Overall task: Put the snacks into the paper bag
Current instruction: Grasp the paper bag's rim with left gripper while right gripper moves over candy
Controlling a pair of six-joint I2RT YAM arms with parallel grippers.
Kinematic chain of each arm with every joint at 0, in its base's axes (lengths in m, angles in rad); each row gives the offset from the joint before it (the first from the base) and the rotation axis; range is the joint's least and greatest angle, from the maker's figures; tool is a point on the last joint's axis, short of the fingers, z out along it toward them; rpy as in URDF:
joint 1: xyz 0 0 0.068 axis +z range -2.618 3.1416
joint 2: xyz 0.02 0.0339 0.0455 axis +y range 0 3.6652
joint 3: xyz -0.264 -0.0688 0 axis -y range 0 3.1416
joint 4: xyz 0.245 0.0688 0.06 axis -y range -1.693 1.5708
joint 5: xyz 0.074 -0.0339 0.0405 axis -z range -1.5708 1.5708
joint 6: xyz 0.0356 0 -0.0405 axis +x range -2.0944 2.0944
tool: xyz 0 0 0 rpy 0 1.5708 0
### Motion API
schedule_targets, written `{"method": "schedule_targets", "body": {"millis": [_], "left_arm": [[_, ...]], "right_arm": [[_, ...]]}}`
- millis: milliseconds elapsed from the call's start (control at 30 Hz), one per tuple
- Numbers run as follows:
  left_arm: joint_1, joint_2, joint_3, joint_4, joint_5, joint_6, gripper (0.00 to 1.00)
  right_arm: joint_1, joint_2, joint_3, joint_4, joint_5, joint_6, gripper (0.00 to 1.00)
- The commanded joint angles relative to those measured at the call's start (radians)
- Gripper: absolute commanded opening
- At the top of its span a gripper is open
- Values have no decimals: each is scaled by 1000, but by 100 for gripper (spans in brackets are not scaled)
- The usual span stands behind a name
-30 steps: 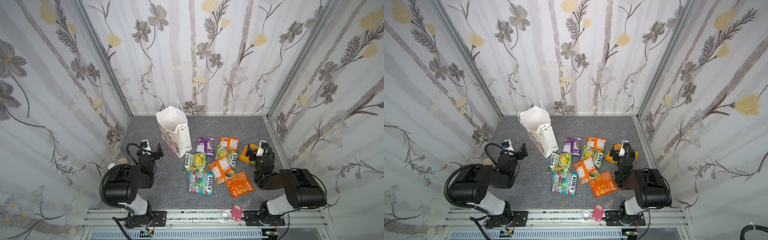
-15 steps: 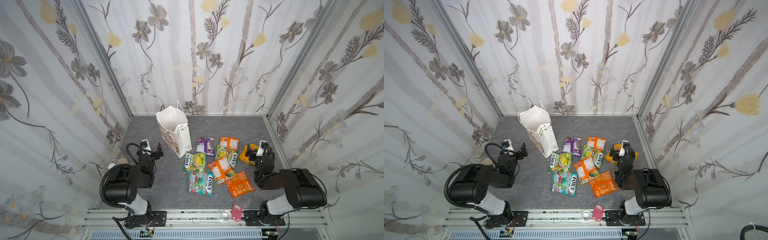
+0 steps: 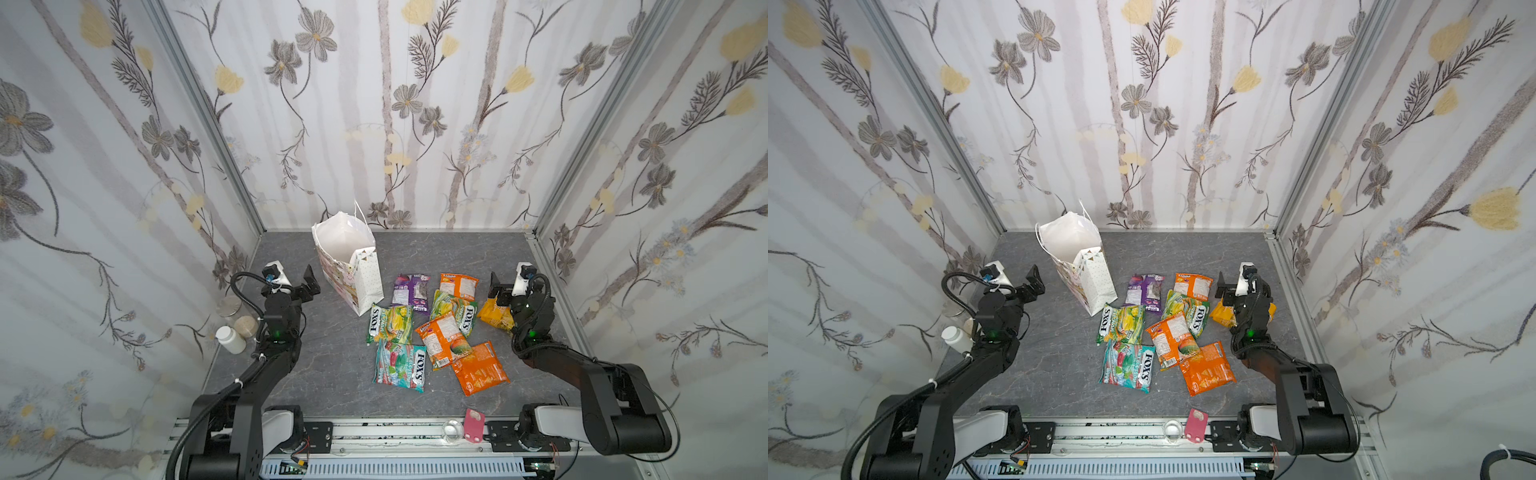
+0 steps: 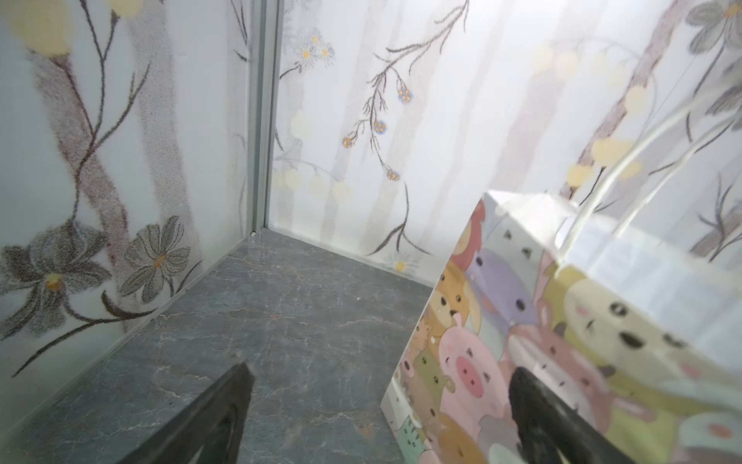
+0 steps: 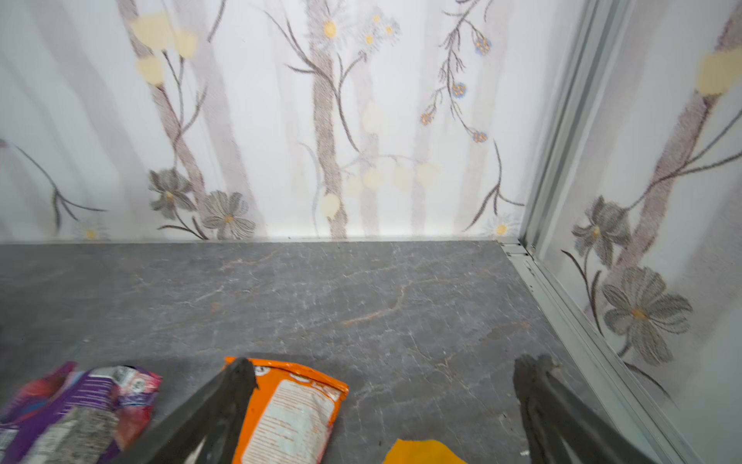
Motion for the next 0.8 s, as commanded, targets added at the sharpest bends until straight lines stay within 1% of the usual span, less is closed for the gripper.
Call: {"method": "schedule_targets", "body": {"millis": [0,33,100,167,200,233,267,300,400,467,567,600,667,733,767], "left_arm": [[1,-95,118,-501,32,-171,100],[1,-131,160,-594,54,-194,100],[1,-186,245,-738,135,-217,100],[0,-210,341,-865,250,-267,100],[-2,-214,376,-900,304,-295,100],[-6,-222,402,-920,382,-322,100],[-18,-228,426,-934,426,-347,100],[-33,-234,445,-949,435,-368,100],[-100,-217,500,-983,422,-385,100],[-145,-150,567,-1063,425,-357,100],[-207,-56,649,-1136,357,-309,100],[-208,-29,665,-1145,347,-297,100],[-208,41,724,-1193,293,-261,100],[-209,104,775,-1231,238,-240,100],[-209,127,783,-1234,216,-237,100]], "right_arm": [[43,-83,85,-260,-134,90,99],[72,-103,126,-328,-154,109,98],[140,-131,219,-459,-198,138,97],[223,-146,304,-584,-206,141,96],[255,-149,342,-620,-202,143,96],[283,-152,371,-653,-194,151,96],[311,-155,392,-681,-195,156,96],[328,-157,405,-708,-198,164,96],[377,-172,442,-799,-197,178,93],[417,-205,435,-842,-165,183,92],[480,-279,379,-856,-93,220,92],[498,-303,364,-865,-69,234,92],[522,-357,334,-893,-18,271,92],[528,-404,323,-912,-1,292,92],[530,-427,283,-917,9,301,92]]}}
